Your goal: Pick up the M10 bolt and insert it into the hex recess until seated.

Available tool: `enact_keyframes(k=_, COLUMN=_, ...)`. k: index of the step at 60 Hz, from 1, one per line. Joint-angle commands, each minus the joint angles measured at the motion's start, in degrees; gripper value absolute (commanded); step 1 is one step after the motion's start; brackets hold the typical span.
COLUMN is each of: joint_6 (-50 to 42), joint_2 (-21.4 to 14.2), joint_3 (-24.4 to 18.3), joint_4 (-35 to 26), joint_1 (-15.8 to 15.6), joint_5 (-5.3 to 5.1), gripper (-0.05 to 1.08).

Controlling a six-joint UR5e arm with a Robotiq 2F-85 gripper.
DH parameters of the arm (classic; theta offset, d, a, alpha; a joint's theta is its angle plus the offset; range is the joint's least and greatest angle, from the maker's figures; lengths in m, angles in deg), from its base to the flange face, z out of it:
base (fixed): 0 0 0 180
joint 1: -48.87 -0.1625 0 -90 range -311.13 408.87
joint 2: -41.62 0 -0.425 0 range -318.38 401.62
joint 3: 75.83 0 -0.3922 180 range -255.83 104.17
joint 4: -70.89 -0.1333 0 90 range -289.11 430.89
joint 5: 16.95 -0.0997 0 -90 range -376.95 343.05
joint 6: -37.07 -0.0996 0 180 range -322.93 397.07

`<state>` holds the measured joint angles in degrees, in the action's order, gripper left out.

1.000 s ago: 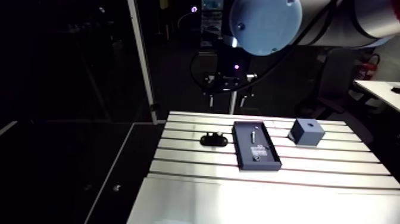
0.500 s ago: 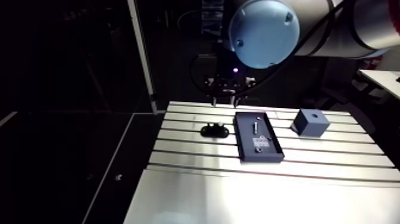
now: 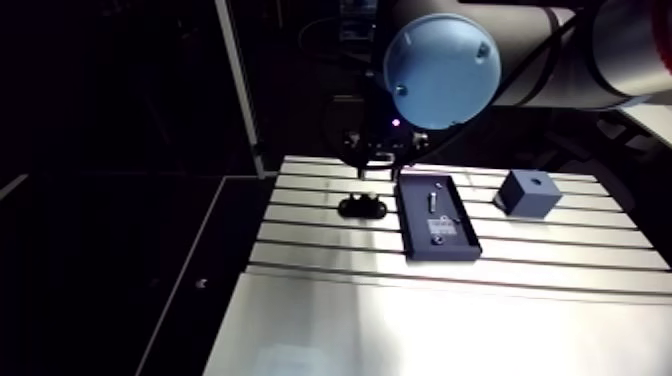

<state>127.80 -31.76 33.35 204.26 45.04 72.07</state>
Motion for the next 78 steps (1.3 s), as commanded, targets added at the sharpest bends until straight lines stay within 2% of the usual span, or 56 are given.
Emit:
enact_keyframes(k=1, joint_6=0.02, joint_2=1.07, joint_3=0.29, joint_4=1.32, joint_1=-0.12, joint_5=0.24, gripper=0.41)
enact_keyframes(k=41, joint_6=-0.16, joint_2=3.63, joint_3=0.29, joint_4=3.53, joint_1=-0.47, joint_5=0.33, gripper=0.42)
enact_keyframes(k=78, joint_6=-0.16, joint_2=4.26, joint_3=0.73, joint_4=5.2, joint_1=-0.73, joint_5=0.41, gripper=0.42)
